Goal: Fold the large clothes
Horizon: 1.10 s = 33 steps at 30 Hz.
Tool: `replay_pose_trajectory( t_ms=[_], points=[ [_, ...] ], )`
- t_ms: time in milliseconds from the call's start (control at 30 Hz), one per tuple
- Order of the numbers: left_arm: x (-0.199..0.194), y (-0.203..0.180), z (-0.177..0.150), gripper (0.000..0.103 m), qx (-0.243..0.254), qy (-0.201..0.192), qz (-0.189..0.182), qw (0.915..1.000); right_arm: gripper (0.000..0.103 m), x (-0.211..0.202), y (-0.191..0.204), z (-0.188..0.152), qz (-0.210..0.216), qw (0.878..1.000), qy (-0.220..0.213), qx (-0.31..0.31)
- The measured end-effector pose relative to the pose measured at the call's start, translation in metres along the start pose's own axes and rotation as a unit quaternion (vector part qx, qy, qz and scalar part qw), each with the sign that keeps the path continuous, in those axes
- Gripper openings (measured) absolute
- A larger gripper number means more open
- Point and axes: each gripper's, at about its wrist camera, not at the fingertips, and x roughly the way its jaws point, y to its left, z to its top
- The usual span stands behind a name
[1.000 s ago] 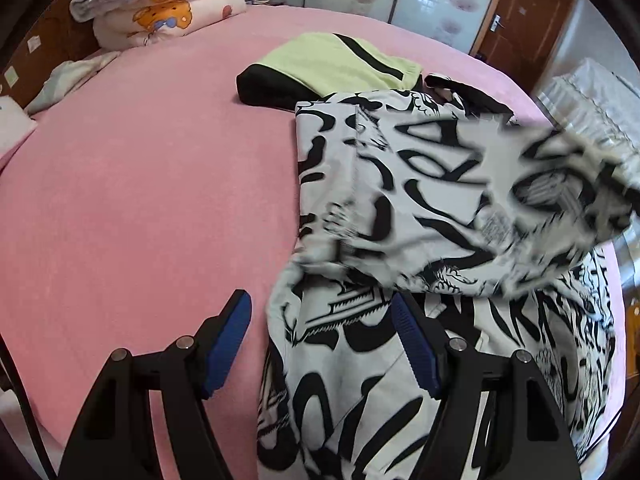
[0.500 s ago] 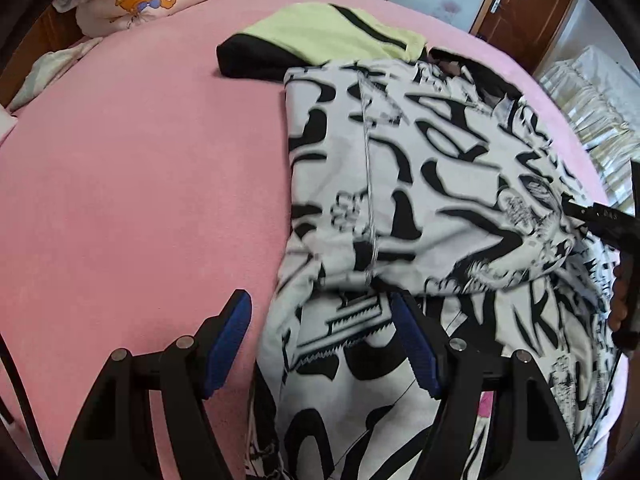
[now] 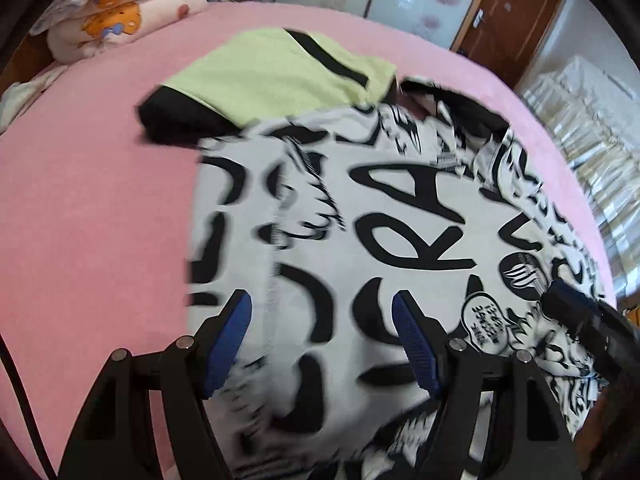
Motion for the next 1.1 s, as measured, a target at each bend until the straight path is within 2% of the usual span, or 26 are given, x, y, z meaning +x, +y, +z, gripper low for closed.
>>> replay_pose_trajectory(
  t_ms=[100,167,200,233,333,400,433,533,600,667,800,1100],
  points=[
    [0.025,-0.014,-0.002,0.071,0.031,0.001,0.045,0.9985,0.048,0.029,0.013,-0.007,-0.001,0.999,0.034,-0.013],
    [0.037,-0.013,-0.005,0.079,0.053,-0.004,0.073,0.9960,0.045,0.038,0.007,-0.018,-0.025,0.998,0.048,-0.022],
    [0.040,-0.009,-0.006,0.088,0.056,-0.007,0.074,0.9956,0.045,0.038,0.001,-0.021,-0.040,0.998,0.046,-0.027],
    [0.043,-0.002,-0.007,0.092,0.058,-0.012,0.073,0.9956,0.044,0.035,-0.008,-0.024,-0.060,0.997,0.039,-0.031],
    [0.044,0.017,-0.006,0.093,0.047,-0.011,0.053,0.9974,0.044,0.019,-0.041,-0.029,-0.130,0.991,0.027,-0.010],
    [0.043,0.026,-0.005,0.093,0.043,-0.012,0.043,0.9981,0.044,0.010,-0.070,-0.032,-0.131,0.991,0.027,0.020],
    [0.043,0.026,-0.005,0.093,0.044,-0.013,0.043,0.9980,0.040,0.007,-0.081,-0.033,-0.126,0.991,0.030,0.032],
    [0.046,0.025,-0.004,0.093,0.047,-0.014,0.048,0.9977,0.043,-0.001,-0.101,-0.033,-0.185,0.981,0.036,0.044],
    [0.045,0.026,-0.004,0.093,0.045,-0.013,0.047,0.9978,0.044,-0.004,-0.112,-0.036,-0.155,0.985,0.036,0.072],
    [0.044,0.025,-0.004,0.093,0.046,-0.012,0.048,0.9977,0.044,-0.006,-0.117,-0.037,-0.143,0.985,0.037,0.090],
    [0.043,0.025,-0.003,0.093,0.049,-0.006,0.049,0.9976,0.044,-0.007,-0.112,-0.039,-0.161,0.983,0.040,0.073],
    [0.042,0.023,0.001,0.093,0.058,0.010,0.051,0.9970,0.044,-0.003,-0.107,-0.032,-0.159,0.983,0.043,0.079]
  ],
)
